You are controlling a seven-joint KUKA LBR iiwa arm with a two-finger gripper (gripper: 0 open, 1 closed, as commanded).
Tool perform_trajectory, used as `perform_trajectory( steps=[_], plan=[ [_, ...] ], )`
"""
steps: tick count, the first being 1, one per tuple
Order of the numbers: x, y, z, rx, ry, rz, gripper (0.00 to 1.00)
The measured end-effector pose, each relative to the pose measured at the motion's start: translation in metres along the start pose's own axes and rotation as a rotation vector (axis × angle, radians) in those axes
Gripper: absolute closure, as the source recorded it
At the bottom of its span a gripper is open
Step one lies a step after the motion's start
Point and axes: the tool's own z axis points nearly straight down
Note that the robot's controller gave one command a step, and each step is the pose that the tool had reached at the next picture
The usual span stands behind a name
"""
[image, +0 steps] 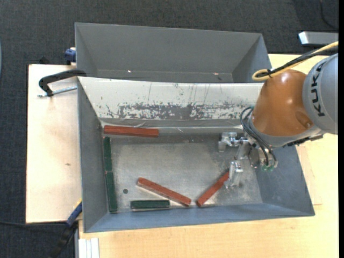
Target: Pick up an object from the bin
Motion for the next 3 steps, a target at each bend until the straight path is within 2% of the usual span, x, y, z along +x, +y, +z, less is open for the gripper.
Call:
perform_trajectory(
  steps=[1, 2, 3],
  plan=[
    [0.03, 0.008, 0.035, -0.002, 0.008, -0.265, 1.0],
    [0.029, 0.008, 0.034, -0.002, 0.008, -0.265, 1.0],
    [0.021, 0.011, -0.12, -0.001, 0.001, -0.291, 1.0]
  ],
)
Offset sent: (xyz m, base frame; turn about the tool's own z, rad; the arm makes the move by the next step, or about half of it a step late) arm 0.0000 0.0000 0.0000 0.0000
